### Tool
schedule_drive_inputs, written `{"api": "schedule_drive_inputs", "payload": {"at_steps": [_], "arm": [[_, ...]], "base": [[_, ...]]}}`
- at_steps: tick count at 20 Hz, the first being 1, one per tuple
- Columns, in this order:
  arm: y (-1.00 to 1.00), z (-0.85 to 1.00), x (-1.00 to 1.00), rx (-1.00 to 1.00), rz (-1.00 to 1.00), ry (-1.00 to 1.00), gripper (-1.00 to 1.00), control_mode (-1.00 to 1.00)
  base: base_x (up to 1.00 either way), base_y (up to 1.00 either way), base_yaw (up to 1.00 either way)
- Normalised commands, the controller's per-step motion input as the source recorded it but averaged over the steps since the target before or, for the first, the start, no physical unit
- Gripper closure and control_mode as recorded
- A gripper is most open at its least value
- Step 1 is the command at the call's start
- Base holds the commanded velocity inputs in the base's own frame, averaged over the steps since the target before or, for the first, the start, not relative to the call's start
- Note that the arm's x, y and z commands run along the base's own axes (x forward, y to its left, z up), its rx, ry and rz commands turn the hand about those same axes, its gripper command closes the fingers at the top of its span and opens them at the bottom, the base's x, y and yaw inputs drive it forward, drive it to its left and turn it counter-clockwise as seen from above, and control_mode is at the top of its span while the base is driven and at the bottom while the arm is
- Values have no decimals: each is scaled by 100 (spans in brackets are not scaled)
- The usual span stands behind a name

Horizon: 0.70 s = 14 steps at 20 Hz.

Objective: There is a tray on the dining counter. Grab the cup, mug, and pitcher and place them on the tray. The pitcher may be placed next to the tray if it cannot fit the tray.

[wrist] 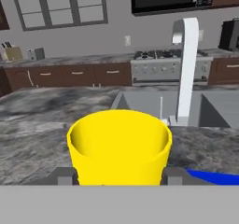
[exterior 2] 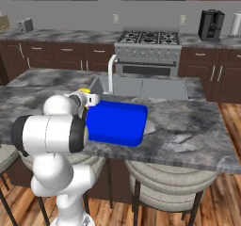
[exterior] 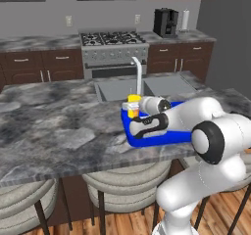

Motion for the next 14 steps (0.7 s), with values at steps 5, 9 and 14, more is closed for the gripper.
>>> {"api": "schedule_drive_inputs", "payload": {"at_steps": [5, 9, 14], "arm": [[1, -19, 30, 0, 0, 0, 100, -100], [0, -5, 0, 0, 0, 0, 100, -100], [0, 0, 0, 0, 0, 0, -100, -100]], "base": [[0, 0, 0], [0, 0, 0], [0, 0, 0]]}}
